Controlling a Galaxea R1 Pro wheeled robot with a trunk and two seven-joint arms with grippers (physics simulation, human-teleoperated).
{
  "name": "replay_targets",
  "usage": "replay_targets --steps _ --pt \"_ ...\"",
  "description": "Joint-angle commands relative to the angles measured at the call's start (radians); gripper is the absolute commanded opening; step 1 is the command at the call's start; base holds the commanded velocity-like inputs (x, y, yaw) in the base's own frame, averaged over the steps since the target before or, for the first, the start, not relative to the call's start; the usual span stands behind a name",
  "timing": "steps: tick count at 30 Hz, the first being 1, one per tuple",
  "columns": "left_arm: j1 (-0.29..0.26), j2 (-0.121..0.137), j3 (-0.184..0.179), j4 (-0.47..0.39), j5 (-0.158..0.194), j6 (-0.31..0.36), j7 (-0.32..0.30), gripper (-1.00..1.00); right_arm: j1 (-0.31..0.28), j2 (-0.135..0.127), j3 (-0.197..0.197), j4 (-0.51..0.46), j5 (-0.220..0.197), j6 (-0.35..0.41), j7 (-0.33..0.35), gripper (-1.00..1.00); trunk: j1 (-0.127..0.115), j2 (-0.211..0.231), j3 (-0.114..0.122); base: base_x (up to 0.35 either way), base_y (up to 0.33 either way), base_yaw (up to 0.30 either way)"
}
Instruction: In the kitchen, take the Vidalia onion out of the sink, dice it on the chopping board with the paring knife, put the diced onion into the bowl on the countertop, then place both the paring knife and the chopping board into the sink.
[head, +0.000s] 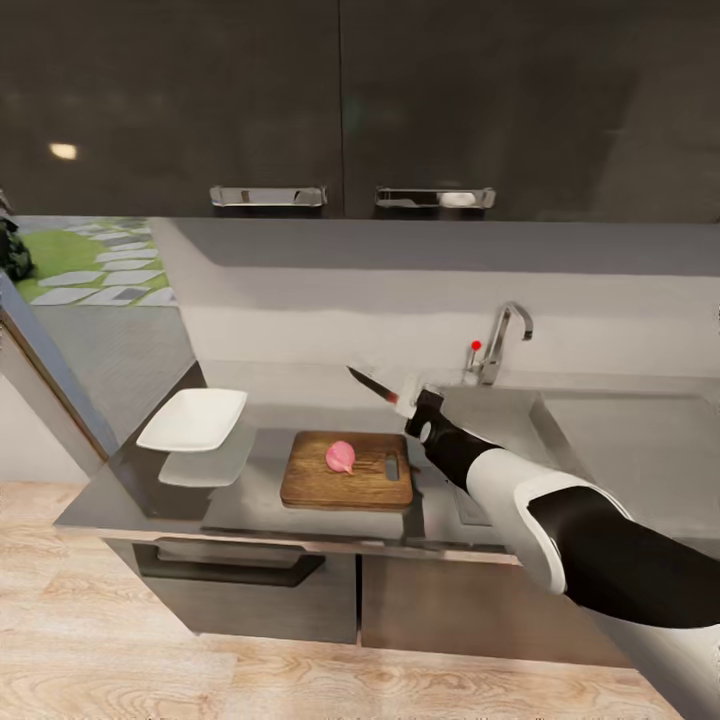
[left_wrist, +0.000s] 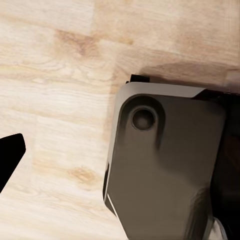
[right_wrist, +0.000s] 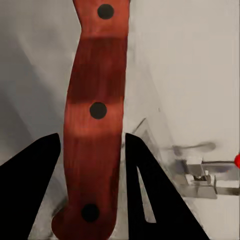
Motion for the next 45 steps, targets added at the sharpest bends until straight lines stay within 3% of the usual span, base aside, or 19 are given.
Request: replay_targets --steps 1,4,10,18,19,21,22,28,39,45 --pt "-0.002 -0.001 -0.007 0.004 0.007 -0.007 0.000 1.00 0.014 0.000 0.008 0.001 0.004 -0.012 -0.004 -1.00 0.000 -0.002 -0.002 -0.145 0.000 0.000" --pt "-0.002 -0.001 -0.007 0.004 0.007 -0.008 0.000 1.00 0.049 0.000 0.008 0.001 0.029 -0.041 -0.009 -1.00 0.000 -0.002 -0.002 -0.154 0.000 0.000" --pt "-0.002 -0.001 -0.007 0.004 0.007 -0.008 0.000 1.00 0.061 0.000 0.008 0.000 0.106 -0.060 -0.036 -1.00 0.000 -0.002 -0.002 -0.051 0.000 0.000" --pt "-0.002 -0.002 -0.007 0.004 0.006 -0.015 0.000 1.00 0.091 0.000 0.006 0.001 0.117 -0.155 -0.150 -1.00 0.000 -0.002 -0.002 -0.004 0.000 0.000" --pt "-0.002 -0.001 -0.007 0.004 0.006 -0.016 0.000 1.00 0.095 0.000 0.006 0.001 0.118 -0.164 -0.196 -1.00 0.000 -0.002 -0.002 0.000 0.000 0.000" --pt "-0.002 -0.002 -0.007 0.004 0.005 -0.016 0.000 1.00 0.096 0.000 0.006 0.001 0.118 -0.166 -0.221 -1.00 0.000 -0.002 -0.002 0.000 0.000 0.000" --pt "-0.002 -0.002 -0.007 0.004 0.005 -0.017 0.000 1.00 0.099 0.000 0.006 0.002 0.118 -0.165 -0.298 -1.00 0.000 -0.002 -0.002 0.000 0.000 0.000" --pt "-0.002 -0.003 -0.007 0.004 0.005 -0.017 -0.001 1.00 0.102 0.000 0.007 0.001 0.120 -0.164 -0.304 -1.00 0.000 -0.002 -0.002 0.000 0.000 0.000" --pt "-0.002 -0.017 -0.007 0.004 0.005 -0.018 0.000 1.00 0.132 0.000 0.007 0.004 0.128 -0.146 -0.513 -1.00 0.000 -0.002 -0.002 0.000 0.000 0.000" --pt "-0.002 -0.018 -0.007 0.004 0.005 -0.018 -0.001 1.00 0.149 0.000 0.007 0.005 0.162 -0.140 -0.535 -1.00 0.000 -0.002 -0.002 0.000 0.000 0.000"
